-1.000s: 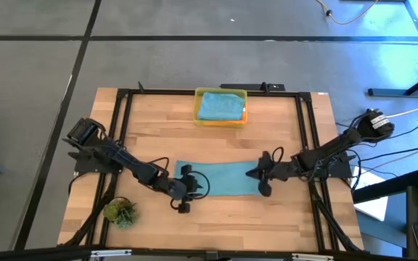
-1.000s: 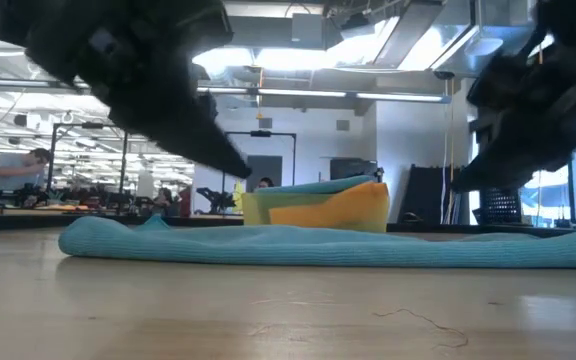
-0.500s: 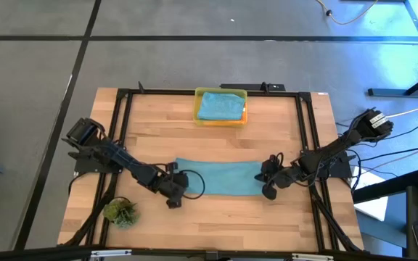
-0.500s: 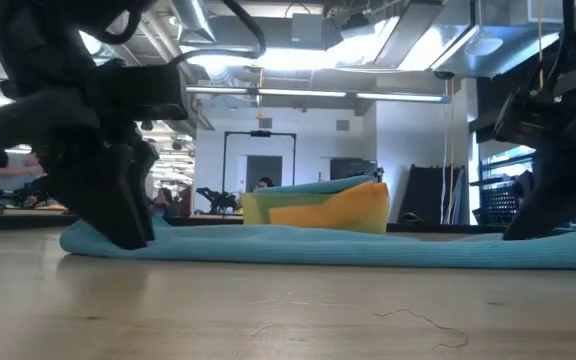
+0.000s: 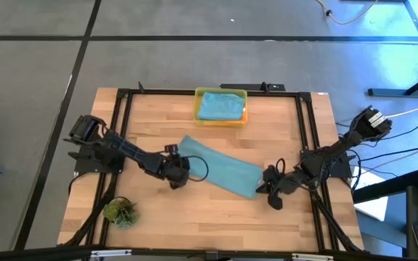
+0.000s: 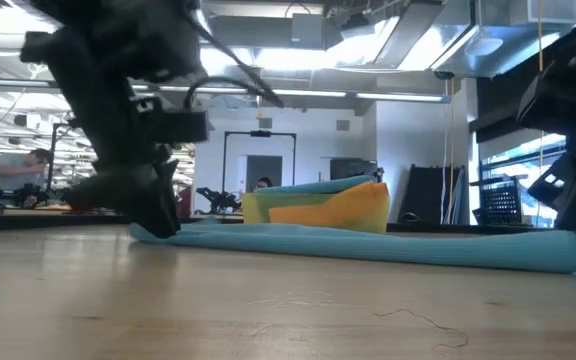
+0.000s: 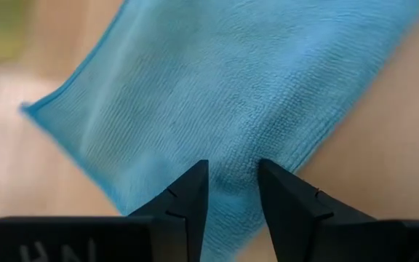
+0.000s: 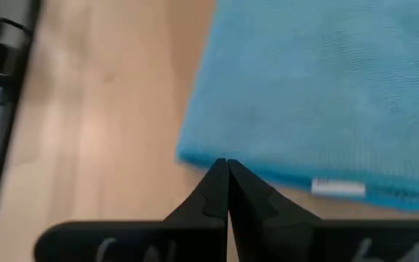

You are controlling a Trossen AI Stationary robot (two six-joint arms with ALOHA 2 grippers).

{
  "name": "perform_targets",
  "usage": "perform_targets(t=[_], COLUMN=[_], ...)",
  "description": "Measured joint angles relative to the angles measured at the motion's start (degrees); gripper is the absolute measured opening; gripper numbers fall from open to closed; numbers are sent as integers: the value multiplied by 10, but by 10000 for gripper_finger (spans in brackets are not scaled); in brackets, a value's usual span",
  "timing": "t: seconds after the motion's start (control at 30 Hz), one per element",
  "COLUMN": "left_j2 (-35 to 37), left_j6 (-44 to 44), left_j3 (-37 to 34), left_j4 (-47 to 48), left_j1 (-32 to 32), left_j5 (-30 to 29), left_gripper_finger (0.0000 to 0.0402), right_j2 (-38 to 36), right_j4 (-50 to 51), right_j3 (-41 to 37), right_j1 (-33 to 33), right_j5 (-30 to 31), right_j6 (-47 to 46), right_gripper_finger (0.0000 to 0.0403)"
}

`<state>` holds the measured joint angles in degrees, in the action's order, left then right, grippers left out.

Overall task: Fold microfiber towels
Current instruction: Fold the blue microfiber cloth

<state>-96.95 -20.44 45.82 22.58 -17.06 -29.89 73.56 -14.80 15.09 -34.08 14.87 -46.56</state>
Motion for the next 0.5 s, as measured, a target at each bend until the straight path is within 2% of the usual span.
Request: perform_targets(t=[0.17,0.33,0.4,0.5], left_j2=[10,47,53,37], left_j6=[31,47,97,200], left_j3=[-1,24,31,33], left_j4=[14,-18,-94,-287], left_j1=[34,29,14,-30], left_j5=[-36,-50,-12,61], left_gripper_finger=[114,114,114,114], right_j2=[0,0,0,-2], right_j4=[-41,-45,-46,-46], right_j3=[0,0,0,1], right_j1=[-14,-15,-15,-15], right_j5=[0,9,27,87], right_j6=[14,24,36,50], right_gripper_finger=[6,7,7,7])
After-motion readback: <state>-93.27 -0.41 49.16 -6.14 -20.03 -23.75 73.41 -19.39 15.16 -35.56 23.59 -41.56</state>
